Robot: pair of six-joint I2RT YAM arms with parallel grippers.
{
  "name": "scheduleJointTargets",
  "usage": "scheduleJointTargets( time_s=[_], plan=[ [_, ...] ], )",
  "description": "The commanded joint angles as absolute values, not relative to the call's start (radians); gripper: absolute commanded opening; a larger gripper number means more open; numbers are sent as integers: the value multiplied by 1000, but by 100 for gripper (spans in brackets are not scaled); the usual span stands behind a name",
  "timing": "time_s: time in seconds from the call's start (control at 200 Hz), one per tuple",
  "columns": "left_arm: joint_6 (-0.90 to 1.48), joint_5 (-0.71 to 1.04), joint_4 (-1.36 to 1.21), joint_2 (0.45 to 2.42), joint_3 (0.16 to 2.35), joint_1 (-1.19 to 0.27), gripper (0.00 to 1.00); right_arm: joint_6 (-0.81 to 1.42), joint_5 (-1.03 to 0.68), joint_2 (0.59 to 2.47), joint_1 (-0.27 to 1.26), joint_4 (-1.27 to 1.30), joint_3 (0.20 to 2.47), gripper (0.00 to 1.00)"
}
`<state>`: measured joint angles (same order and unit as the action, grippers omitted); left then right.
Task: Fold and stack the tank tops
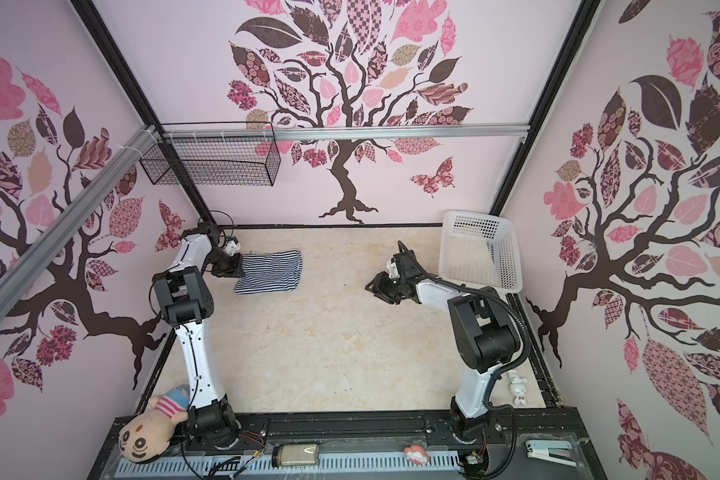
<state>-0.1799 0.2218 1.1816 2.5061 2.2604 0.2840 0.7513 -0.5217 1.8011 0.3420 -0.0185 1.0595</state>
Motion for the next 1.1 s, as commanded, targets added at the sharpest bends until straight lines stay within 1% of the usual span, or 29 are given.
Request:
scheduleJointTargets(
  time_s=[0.0,0.35,0.45,0.525,0.691,0.881,0.991,1.091],
  plan=[
    [-137,166,1183,2550,2318,291,13,744,-535,1766,347,-23,1072,47],
    [-104,120,1230,2628,2480,275,17,742,-532,1735,346,-19,1040,47],
    [-105,136,1236,2628,2478,272,20,742,-532,1731,346,-17,1032,47],
    [-106,165,1219,2586,2418,271,28,739,-527,1726,346,-17,1025,48],
    [-90,207,1108,2400,2172,263,39,726,-510,1709,346,-36,1011,50],
    [-61,212,1001,2211,1989,254,43,697,-482,1668,346,-80,999,51],
    [-77,249,971,2155,1948,234,43,689,-473,1644,346,-99,983,52],
    [-116,280,986,2140,1900,179,41,685,-465,1621,346,-107,967,51]
  ],
)
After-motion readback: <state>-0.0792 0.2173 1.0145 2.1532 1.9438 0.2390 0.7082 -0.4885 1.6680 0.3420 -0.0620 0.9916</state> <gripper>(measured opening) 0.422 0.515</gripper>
